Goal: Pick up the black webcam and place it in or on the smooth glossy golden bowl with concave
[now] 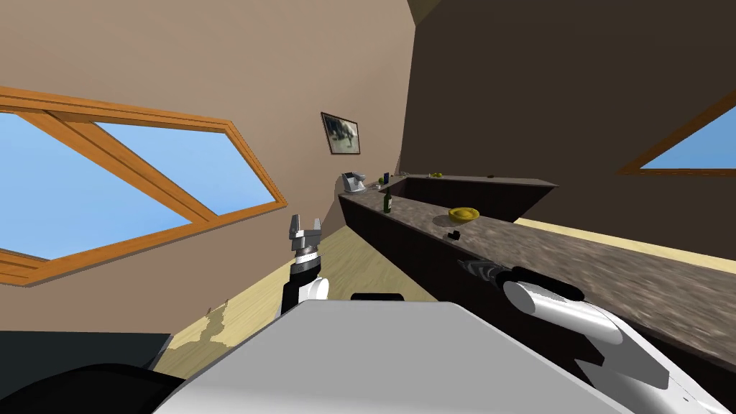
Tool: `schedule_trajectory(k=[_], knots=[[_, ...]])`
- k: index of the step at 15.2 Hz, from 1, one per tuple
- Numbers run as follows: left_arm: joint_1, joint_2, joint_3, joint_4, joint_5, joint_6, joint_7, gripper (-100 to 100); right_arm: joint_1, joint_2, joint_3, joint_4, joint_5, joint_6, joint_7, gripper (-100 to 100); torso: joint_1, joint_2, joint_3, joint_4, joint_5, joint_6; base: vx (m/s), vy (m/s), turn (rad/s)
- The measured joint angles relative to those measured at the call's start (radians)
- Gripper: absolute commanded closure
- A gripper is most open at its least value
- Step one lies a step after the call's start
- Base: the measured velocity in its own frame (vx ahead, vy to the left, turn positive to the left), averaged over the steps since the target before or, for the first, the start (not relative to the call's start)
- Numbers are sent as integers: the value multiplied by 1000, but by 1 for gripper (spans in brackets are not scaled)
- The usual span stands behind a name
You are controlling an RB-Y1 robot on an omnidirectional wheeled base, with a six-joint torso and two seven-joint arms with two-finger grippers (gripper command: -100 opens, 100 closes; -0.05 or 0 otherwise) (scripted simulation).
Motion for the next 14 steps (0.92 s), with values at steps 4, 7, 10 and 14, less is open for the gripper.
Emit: schedule_trajectory(k=[4, 7, 10, 14], knots=[[0, 0, 0, 0, 0, 0, 0, 0, -8, -24, -13, 30, -28, 73, -63, -100, 0, -1, 0, 0, 0, 0, 61, 12, 45], [0, 0, 0, 0, 0, 0, 0, 0, -10, -51, -26, 61, -61, 131, -118, -100, -1, -2, -1, 0, 0, 0, 88, 3, 58], [0, 0, 0, 0, 0, 0, 0, 0, -3, -79, -41, 86, -100, 187, -171, -100, -2, -3, -2, -1, 0, 0, 84, -3, 56], [0, 0, 0, 0, 0, 0, 0, 0, -5, -111, -53, 116, -134, 261, -235, -100, -1, -2, -1, 0, 0, 0, 66, -1, 40]])
